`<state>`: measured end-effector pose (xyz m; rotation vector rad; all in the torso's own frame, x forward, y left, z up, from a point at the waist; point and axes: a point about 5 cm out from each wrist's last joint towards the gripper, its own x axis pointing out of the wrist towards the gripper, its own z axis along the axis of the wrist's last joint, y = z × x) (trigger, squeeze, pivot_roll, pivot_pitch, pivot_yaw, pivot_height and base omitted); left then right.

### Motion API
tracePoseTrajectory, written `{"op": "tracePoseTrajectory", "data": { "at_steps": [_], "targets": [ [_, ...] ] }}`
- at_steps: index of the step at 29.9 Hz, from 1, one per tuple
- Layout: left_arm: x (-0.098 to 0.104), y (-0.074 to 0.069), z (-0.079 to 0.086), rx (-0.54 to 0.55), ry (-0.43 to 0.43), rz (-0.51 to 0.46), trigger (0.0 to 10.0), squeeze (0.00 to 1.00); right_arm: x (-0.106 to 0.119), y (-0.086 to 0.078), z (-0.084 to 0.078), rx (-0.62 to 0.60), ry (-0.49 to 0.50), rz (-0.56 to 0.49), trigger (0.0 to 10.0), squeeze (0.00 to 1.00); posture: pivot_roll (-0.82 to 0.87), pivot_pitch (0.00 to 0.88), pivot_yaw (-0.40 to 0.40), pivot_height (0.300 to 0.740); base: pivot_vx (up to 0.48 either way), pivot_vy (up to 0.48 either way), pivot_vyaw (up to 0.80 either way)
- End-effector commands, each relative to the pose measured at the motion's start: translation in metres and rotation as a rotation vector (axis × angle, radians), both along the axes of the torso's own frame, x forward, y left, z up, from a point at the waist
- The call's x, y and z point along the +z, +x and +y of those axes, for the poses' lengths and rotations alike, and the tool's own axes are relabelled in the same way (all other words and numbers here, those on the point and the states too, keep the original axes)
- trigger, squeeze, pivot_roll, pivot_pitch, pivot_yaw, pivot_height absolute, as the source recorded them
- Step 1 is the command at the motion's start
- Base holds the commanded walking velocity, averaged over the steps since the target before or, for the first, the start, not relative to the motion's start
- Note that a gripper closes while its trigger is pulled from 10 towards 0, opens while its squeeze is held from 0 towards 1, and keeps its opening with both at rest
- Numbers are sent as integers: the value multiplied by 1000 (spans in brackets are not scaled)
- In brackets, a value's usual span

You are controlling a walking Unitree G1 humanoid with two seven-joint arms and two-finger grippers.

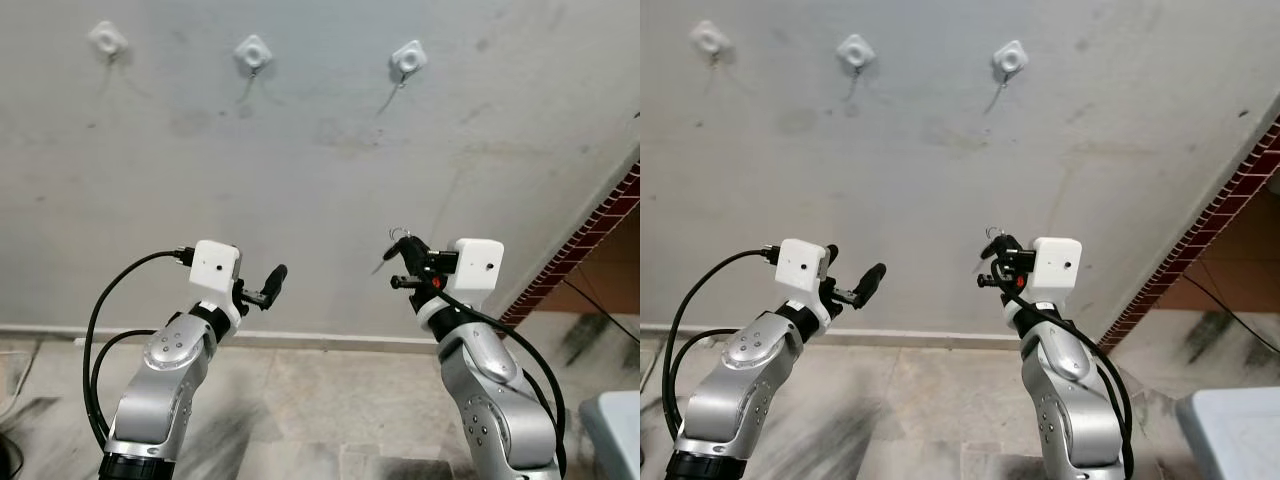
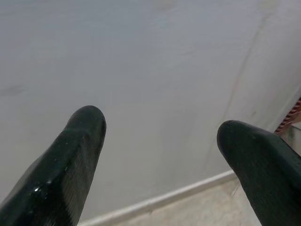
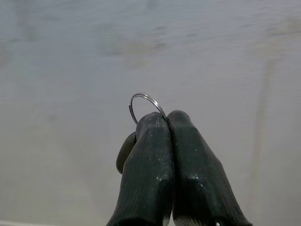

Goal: Hang keys on a hook

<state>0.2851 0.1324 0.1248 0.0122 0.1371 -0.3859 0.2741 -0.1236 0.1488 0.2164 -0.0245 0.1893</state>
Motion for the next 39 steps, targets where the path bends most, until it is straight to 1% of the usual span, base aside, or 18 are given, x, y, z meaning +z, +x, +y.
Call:
{"op": "tracePoseTrajectory", "data": {
  "at_steps": [1, 6, 13, 20, 24, 26, 33, 37, 39],
  "targets": [
    [3, -1, -6, -13, -1, -7, 10000, 0, 2, 0, -8, -25, -14, -13, 10000, 0, 107, 56, -33, 740, 472, 0, 0],
    [3, 0, -4, -3, 7, -11, 10000, 0, 2, 1, -7, -24, -18, -15, 10000, 0, 109, 53, -35, 740, 476, 0, 0],
    [4, 0, -4, 3, -14, -18, 10000, 0, 2, 3, -7, -20, -23, -17, 10000, 0, 112, 48, -38, 740, 458, 0, 0],
    [3, 0, -4, 9, -19, -16, 10000, 0, 3, 4, -4, -9, -25, -23, 10000, 0, 116, 41, -41, 740, 0, 0, 0],
    [3, 0, -4, 10, -16, -16, 10000, 0, 7, 7, 0, 7, -22, -41, 10000, 0, 121, 38, -41, 740, 0, 0, 0],
    [4, 0, -5, 6, -8, -26, 10000, 0, 12, 9, 4, 27, -24, -60, 10000, 0, 123, 46, -41, 740, 0, 0, 0],
    [6, -2, -6, -11, 28, -48, 10000, 0, 16, 10, 8, 46, -13, -78, 10000, 0, 129, 50, -40, 740, 0, 0, 0],
    [11, -3, -9, -31, 53, -82, 10000, 0, 26, 15, 16, 75, 23, -115, 10000, 0, 138, 57, -36, 740, 0, 0, 0],
    [11, -3, -9, -31, 53, -82, 10000, 0, 26, 15, 16, 75, 23, -115, 10000, 0, 138, 57, -36, 740, 0, 0, 0]
  ]
}}
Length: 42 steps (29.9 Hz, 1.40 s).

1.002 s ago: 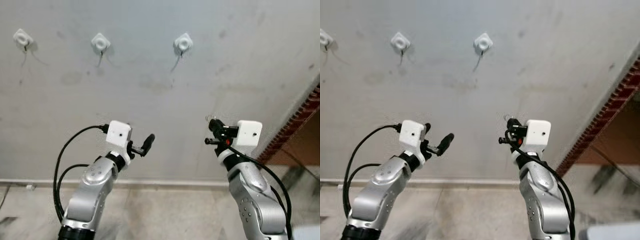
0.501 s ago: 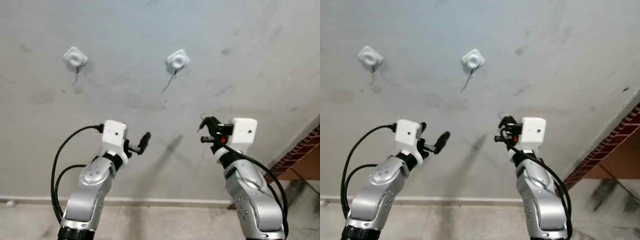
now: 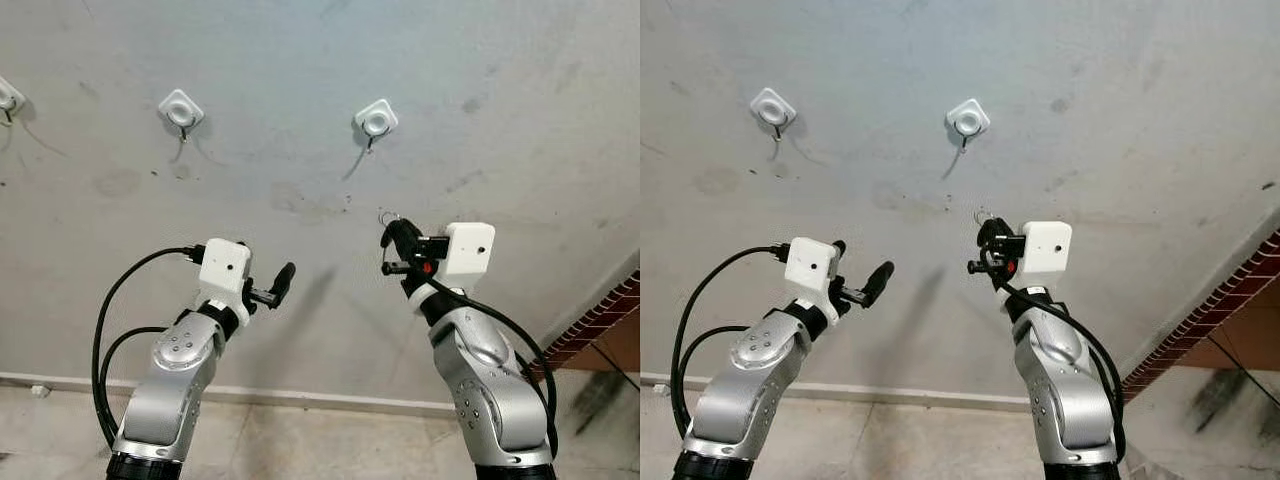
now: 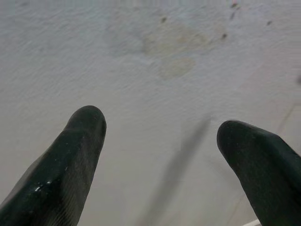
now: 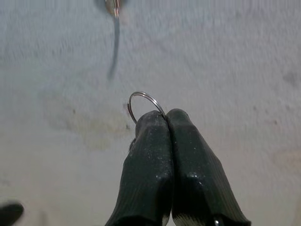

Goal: Hang keys on a hook

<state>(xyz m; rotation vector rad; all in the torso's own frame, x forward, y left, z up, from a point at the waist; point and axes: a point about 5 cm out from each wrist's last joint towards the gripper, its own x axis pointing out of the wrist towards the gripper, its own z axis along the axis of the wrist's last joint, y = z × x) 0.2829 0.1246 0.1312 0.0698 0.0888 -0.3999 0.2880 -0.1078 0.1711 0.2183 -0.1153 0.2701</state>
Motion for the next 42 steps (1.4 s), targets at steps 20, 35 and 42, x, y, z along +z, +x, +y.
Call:
{"op": "tracePoseTrajectory", "data": {
  "at_steps": [20, 35, 42],
  "targets": [
    [15, -5, -6, -48, -5, -76, 10000, 0, 40, 27, 24, 69, 122, -145, 10000, 0, 170, 84, -22, 740, 0, 0, 0],
    [24, -6, -14, -110, -7, -105, 10000, 0, 41, 35, 24, 54, 161, -155, 10000, 0, 175, 87, -18, 740, 0, 0, 0],
    [44, -4, -29, -176, -33, -159, 10000, 0, 40, 38, 25, 55, 166, -150, 10000, 0, 176, 86, -18, 740, 0, 0, 0]
  ]
}}
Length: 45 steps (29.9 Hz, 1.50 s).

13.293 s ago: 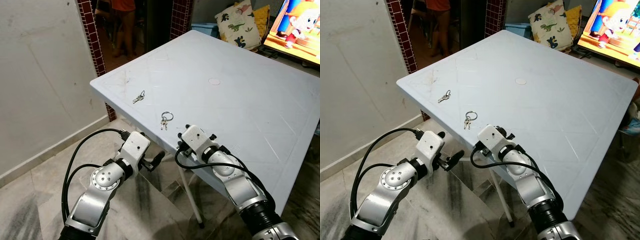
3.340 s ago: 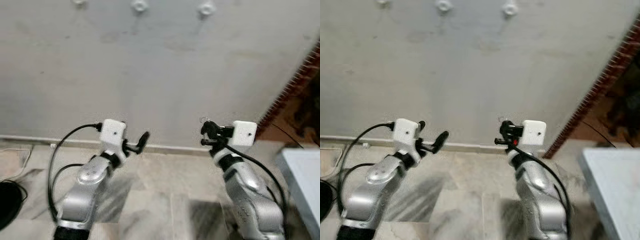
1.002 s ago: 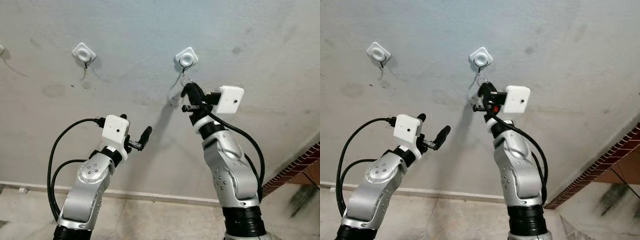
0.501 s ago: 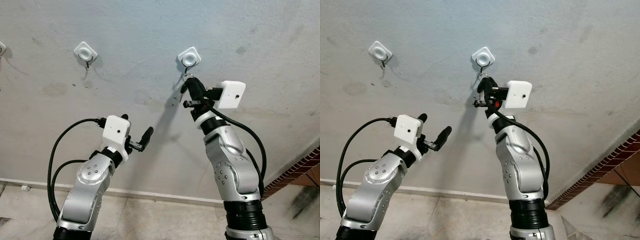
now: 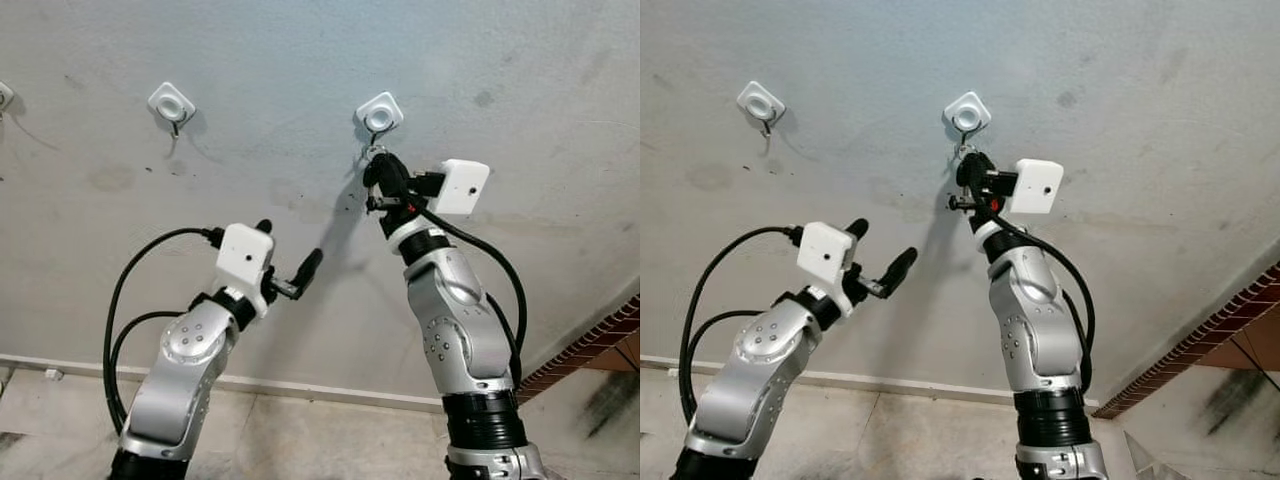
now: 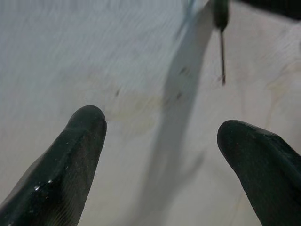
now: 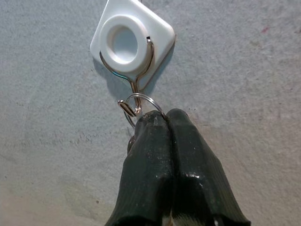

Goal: Hang keys on a hook

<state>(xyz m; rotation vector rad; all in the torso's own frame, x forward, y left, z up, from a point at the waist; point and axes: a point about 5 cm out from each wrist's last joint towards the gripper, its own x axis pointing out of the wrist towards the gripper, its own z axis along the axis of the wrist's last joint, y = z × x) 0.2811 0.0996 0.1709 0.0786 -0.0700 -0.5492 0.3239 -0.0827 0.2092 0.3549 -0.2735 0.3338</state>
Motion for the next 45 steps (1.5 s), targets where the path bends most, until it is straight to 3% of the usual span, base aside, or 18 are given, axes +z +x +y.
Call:
{"op": "tracePoseTrajectory", "data": {
  "at_steps": [1, 31, 32, 33, 45],
  "targets": [
    [5, -2, -4, -24, -5, -10, 10000, 0, 2, 2, 0, -1, 13, -5, 10000, 0, 175, 85, -17, 740, 0, 0, 0],
    [25, 3, -7, -36, -29, -35, 10000, 0, -25, 0, 16, 27, 5, 101, 10000, 0, 180, 87, -17, 740, 0, 0, 0],
    [26, 3, -7, -34, -32, -39, 10000, 0, -27, 0, 15, 24, -6, 108, 10000, 824, 180, 87, -17, 740, 0, 0, 0],
    [27, 4, -7, -31, -34, -41, 10000, 0, -28, 0, 14, 23, -8, 110, 10000, 1000, 180, 87, -17, 740, 0, 0, 0],
    [24, 9, -2, 9, -64, -12, 10000, 0, -26, 3, 10, -16, -2, 97, 10000, 1000, 178, 84, -18, 740, 0, 0, 0]
  ]
}}
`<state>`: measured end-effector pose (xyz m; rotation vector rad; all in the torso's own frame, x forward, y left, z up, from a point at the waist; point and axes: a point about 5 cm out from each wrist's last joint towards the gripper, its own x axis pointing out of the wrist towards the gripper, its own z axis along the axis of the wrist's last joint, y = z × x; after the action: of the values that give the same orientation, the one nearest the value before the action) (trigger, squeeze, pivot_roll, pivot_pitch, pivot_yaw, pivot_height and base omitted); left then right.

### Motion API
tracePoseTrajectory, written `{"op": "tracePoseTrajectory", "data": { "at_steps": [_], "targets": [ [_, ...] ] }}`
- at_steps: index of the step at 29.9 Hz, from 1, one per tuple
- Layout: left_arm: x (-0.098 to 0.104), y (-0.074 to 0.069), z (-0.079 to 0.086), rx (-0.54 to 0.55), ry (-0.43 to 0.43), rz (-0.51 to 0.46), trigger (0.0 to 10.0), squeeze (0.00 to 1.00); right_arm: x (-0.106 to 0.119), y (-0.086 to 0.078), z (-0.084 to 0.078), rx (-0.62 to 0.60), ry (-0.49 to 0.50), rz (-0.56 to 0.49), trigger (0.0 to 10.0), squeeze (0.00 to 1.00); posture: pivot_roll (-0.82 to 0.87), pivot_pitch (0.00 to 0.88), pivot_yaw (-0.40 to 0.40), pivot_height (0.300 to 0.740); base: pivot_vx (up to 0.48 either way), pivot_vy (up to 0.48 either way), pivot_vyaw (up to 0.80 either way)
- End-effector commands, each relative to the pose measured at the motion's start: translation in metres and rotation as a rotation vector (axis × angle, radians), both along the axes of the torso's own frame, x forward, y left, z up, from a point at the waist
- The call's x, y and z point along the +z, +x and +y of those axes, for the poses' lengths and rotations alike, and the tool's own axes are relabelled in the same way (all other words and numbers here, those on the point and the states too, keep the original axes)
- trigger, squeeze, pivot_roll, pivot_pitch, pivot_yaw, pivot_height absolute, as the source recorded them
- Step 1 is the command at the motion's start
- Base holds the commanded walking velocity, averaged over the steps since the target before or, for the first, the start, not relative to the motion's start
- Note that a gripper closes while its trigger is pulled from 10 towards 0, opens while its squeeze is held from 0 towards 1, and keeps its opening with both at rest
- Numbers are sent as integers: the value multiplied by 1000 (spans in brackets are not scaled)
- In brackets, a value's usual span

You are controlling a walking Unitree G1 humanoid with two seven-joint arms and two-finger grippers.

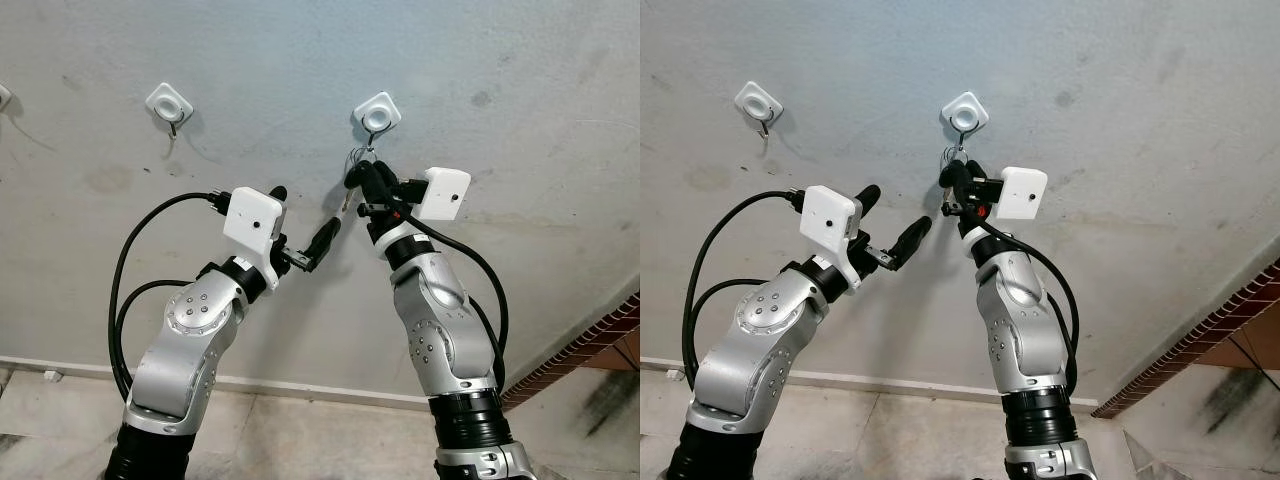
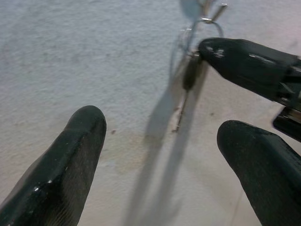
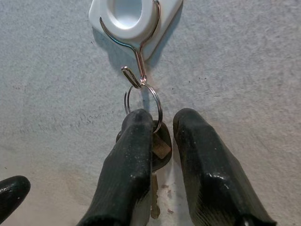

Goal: Hang keys on a hook

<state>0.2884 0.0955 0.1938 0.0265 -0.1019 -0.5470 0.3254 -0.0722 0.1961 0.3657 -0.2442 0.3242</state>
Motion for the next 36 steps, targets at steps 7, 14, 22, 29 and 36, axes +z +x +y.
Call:
{"op": "tracePoseTrajectory", "data": {
  "at_steps": [7, 14, 22, 29, 36],
  "targets": [
    [1, 3, 2, 10, -1, 2, 10000, 0, -9, 2, -4, -30, 3, 45, 10000, 1000, 171, 84, -17, 740, 0, 0, 0],
    [1, 3, 2, 11, -5, 3, 10000, 0, -7, 2, -5, -35, 11, 33, 10000, 1000, 171, 83, -17, 740, 0, 0, 0],
    [1, 2, 2, 13, -5, 5, 10000, 0, -6, 2, -5, -32, 15, 25, 10000, 1000, 170, 86, -19, 740, 0, 0, 0],
    [0, 2, 1, 11, -6, 7, 10000, 0, -5, 2, -5, -39, 12, 23, 10000, 1000, 168, 85, -19, 740, 0, 0, 0],
    [0, 1, 0, 5, -2, 4, 10000, 0, -9, 1, -7, -44, -9, 35, 10000, 1000, 170, 84, -18, 740, 0, 0, 0]
  ]
}}
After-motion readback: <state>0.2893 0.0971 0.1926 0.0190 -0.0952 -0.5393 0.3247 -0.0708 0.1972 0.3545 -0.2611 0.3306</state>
